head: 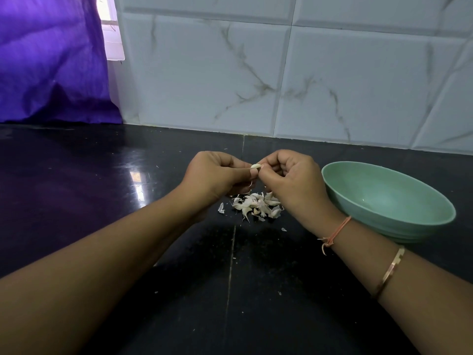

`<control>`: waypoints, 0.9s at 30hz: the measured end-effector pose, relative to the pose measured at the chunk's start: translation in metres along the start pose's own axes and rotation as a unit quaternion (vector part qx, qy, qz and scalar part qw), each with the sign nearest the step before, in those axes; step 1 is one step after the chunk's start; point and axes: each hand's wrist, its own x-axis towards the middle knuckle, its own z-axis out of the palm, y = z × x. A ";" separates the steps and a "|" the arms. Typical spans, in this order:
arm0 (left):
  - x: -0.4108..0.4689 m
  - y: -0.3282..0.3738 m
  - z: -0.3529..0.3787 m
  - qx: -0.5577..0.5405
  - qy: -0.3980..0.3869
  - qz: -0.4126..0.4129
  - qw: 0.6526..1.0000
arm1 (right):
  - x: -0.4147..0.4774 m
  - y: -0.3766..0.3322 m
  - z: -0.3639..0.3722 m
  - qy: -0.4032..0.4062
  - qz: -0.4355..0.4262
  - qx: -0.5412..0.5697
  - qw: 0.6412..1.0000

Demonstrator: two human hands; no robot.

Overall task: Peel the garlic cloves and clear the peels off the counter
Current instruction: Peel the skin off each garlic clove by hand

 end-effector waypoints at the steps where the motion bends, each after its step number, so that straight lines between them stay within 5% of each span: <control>1: 0.000 0.000 0.000 -0.022 -0.008 -0.013 1.000 | 0.000 -0.001 0.000 -0.001 0.004 0.009 1.000; 27: -0.001 0.004 0.000 -0.184 -0.065 -0.141 0.971 | 0.001 -0.002 -0.002 -0.021 0.070 0.166 0.983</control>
